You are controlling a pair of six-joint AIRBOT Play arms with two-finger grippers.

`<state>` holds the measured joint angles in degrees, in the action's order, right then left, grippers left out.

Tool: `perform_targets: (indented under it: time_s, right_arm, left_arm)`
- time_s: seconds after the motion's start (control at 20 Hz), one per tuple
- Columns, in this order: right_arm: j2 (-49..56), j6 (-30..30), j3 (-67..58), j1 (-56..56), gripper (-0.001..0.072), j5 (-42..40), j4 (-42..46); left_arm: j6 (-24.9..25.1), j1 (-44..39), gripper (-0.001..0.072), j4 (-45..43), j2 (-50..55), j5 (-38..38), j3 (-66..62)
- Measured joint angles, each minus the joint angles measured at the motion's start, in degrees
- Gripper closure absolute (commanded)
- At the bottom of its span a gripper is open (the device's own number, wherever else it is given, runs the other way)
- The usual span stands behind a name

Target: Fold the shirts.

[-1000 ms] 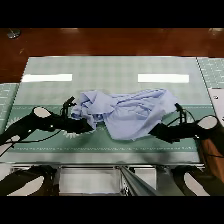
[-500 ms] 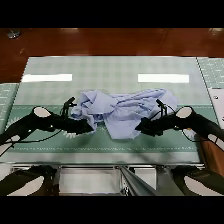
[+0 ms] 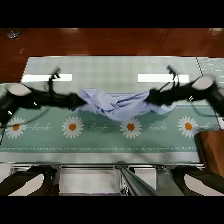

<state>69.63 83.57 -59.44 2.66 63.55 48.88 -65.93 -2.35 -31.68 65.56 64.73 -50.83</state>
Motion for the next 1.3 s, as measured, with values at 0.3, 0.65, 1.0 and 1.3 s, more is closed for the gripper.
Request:
perform_targets:
  time_s: [0.3, 0.65, 1.0, 1.3]
  right_arm:
    - [-7.61, 3.82, -36.74, -4.11, 0.0693, 10.19, 11.41]
    - [-25.62, 4.98, -47.65, -4.74, 0.0692, 14.36, 19.21]
    - [-33.75, 6.29, -47.15, -4.79, 0.0692, 23.93, 22.21]
    - [-34.56, 5.38, -25.97, -4.79, 0.0693, 23.63, 17.88]
  left_arm:
    - [-5.01, 9.60, 0.0669, -3.87, -4.98, 3.04, -38.18]
    - [-10.25, 16.52, 0.0669, -19.26, -18.32, 4.35, -57.33]
    - [-13.29, 17.62, 0.0669, -32.06, -27.85, 10.73, -57.44]
    - [-13.33, 17.68, 0.0668, -24.76, -29.00, 14.60, -34.77]
